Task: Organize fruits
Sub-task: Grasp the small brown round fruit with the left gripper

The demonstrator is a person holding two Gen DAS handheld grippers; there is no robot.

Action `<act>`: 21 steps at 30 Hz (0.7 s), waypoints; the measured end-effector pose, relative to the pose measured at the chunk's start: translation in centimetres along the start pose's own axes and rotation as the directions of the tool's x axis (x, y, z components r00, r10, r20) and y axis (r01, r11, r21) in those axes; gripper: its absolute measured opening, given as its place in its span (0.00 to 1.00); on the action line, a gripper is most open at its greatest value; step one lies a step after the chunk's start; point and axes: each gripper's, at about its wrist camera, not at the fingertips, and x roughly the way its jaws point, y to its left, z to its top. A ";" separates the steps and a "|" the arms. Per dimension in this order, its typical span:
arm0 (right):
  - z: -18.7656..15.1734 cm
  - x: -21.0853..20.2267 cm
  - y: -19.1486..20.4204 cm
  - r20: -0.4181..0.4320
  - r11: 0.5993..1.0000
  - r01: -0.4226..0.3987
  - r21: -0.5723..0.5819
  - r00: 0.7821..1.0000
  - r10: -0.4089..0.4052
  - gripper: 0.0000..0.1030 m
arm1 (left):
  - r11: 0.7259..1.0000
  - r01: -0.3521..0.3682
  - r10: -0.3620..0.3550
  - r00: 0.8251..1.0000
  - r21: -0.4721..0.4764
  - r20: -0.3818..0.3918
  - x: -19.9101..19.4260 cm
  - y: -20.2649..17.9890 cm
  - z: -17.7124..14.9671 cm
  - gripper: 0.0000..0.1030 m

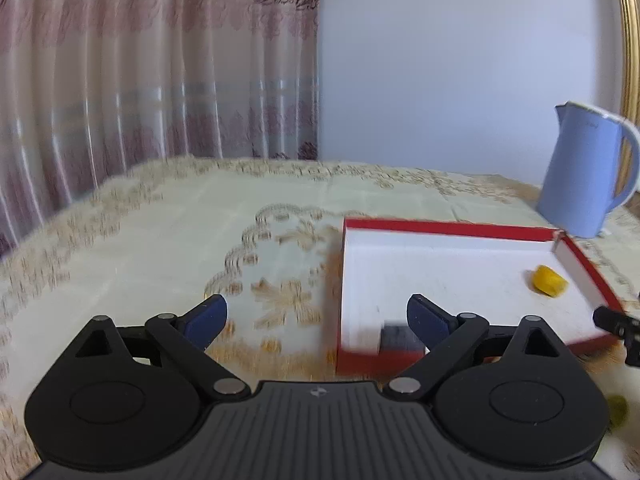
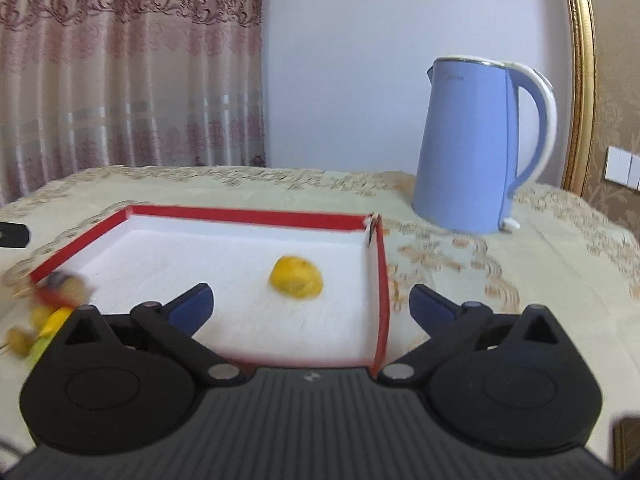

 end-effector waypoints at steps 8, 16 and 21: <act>-2.0 -4.5 -0.4 0.078 0.994 -0.002 0.107 0.997 -0.007 1.00 | 0.992 0.094 -0.094 0.996 0.079 -0.009 -2.8 0.8 -3.4 0.95; -2.2 -5.1 1.1 0.107 0.998 0.060 0.033 0.992 -0.063 1.00 | 0.966 0.122 -0.120 0.993 0.230 -0.023 -2.4 -2.0 -5.4 0.95; -2.1 -4.7 1.3 0.077 1.000 0.012 0.008 0.997 -0.012 1.00 | 0.953 0.121 -0.110 0.992 0.277 -0.055 -1.4 -2.8 -5.7 0.94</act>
